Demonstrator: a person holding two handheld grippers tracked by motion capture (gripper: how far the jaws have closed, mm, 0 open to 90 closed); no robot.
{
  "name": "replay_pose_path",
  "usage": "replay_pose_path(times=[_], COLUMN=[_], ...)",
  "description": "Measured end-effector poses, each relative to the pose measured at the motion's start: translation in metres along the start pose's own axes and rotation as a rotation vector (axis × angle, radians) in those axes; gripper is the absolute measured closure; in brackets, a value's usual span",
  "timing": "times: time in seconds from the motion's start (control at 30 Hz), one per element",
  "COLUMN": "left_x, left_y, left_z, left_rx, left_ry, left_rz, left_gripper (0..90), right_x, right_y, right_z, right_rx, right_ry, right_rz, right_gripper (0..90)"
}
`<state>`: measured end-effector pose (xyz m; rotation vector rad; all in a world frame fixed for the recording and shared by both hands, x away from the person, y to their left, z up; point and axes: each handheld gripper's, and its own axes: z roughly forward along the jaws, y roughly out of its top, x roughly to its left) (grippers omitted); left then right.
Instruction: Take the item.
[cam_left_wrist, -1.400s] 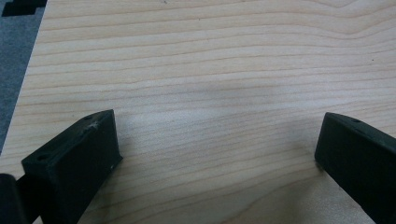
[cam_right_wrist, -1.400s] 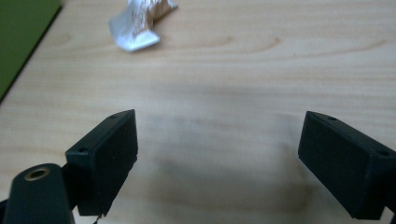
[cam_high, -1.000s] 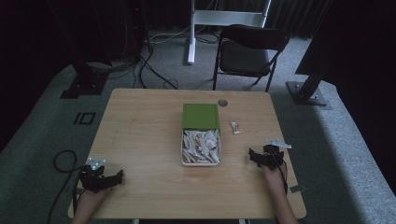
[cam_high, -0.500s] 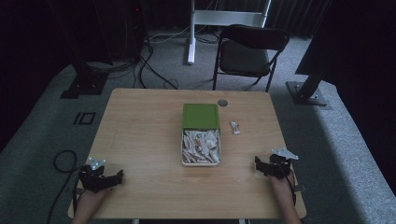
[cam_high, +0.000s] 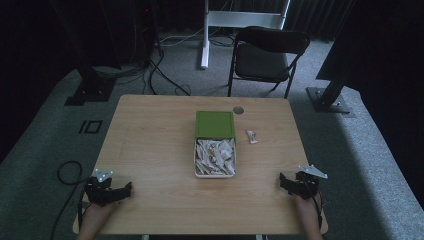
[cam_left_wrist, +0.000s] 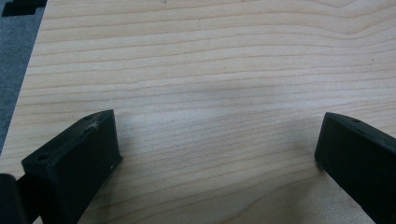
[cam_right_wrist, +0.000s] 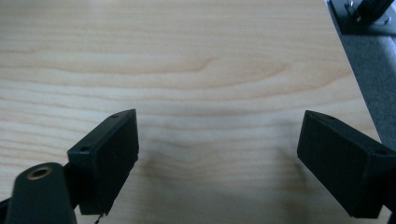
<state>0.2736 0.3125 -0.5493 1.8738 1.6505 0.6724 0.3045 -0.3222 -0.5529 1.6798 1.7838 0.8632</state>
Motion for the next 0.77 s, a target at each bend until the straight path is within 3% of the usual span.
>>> replay_pose_path(times=[0.17, 0.63, 0.77], left_x=[0.0000, 0.0000, 0.0000], left_y=[0.0000, -0.0001, 0.0000], left_z=[0.0000, 0.0000, 0.0001], left_rx=[0.000, -0.001, -0.001], left_ry=[0.000, 0.000, 0.000], left_rz=[0.000, -0.001, -0.001], left_gripper=[0.7, 0.7, 0.7], right_x=[0.0004, 0.0029, 0.0001], right_y=[-0.0014, -0.0062, -0.0071], right_z=[0.0008, -0.0041, -0.0058], right_rx=[0.046, 0.045, 0.036], right_ry=[-0.005, 0.003, -0.001], right_rz=[-0.029, -0.036, -0.009], right_gripper=[12.9, 13.5, 14.1])
